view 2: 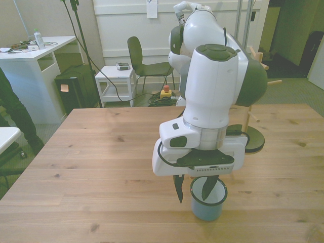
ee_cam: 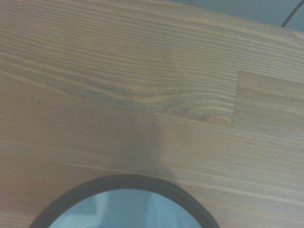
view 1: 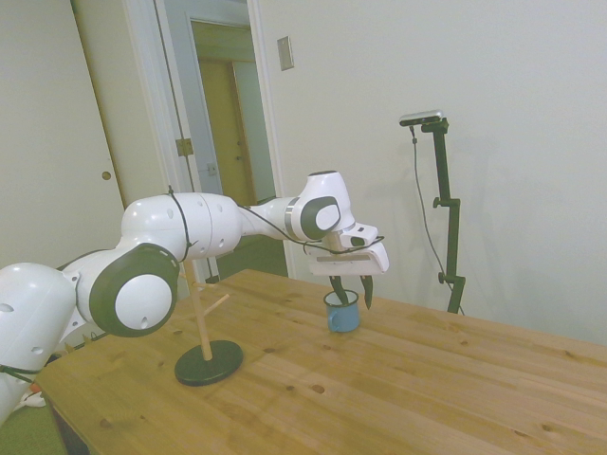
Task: Hang the mug
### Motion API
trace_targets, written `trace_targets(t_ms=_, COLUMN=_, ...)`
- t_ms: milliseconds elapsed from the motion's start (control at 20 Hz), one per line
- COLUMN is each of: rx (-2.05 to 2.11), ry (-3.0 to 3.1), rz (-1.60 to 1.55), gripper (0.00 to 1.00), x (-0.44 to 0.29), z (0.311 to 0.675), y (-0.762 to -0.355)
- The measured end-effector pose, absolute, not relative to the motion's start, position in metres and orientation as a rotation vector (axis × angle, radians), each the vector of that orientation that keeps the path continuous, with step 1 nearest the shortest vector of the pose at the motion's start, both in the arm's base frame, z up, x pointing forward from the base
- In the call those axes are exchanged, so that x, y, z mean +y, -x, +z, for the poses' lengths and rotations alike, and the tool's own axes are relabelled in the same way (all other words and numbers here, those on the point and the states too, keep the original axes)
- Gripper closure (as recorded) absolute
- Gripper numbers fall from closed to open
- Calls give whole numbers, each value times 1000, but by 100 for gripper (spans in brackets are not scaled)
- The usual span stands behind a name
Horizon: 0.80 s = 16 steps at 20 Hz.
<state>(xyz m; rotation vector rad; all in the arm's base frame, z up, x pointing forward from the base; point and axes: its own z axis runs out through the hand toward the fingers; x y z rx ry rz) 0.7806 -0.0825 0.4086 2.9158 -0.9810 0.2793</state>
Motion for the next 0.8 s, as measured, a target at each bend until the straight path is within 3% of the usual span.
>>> trace_targets(t_ms=800, rx=-995, ry=-2920, rz=273, gripper=100, x=-84, z=406, y=-780)
